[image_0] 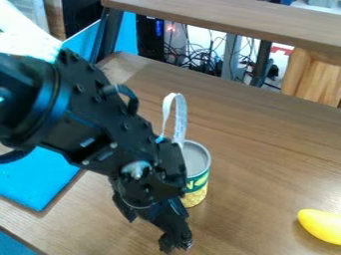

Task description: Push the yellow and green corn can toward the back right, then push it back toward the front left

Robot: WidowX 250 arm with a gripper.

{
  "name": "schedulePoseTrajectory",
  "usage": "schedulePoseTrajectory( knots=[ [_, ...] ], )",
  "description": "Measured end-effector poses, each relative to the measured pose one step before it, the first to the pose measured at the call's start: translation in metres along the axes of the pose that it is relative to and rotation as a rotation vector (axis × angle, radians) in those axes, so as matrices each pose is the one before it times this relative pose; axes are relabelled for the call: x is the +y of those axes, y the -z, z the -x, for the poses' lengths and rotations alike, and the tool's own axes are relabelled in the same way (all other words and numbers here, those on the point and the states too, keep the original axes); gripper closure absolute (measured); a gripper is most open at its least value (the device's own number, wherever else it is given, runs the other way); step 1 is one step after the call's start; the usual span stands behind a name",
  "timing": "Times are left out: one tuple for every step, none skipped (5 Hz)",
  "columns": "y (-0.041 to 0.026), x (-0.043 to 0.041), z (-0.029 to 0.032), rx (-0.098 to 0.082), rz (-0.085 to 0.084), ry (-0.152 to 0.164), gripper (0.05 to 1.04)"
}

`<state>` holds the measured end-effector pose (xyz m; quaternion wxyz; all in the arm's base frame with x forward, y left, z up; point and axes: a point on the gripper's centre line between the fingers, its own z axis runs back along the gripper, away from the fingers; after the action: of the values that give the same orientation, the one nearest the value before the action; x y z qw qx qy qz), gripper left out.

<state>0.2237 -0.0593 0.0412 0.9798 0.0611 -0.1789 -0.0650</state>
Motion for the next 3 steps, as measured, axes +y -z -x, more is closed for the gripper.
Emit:
schedulePoseTrajectory(
  knots=[
    [0.00997,0.00479,-0.00824,-0.0225,-0.0128,0.0164,0.082],
    [0.00803,0.00642,-0.02093,-0.0157,0.0054,-0.0180,0.082],
    [0.00993,0.00074,-0.01589,0.0031,0.0122,-0.0040,0.082]
  ],
)
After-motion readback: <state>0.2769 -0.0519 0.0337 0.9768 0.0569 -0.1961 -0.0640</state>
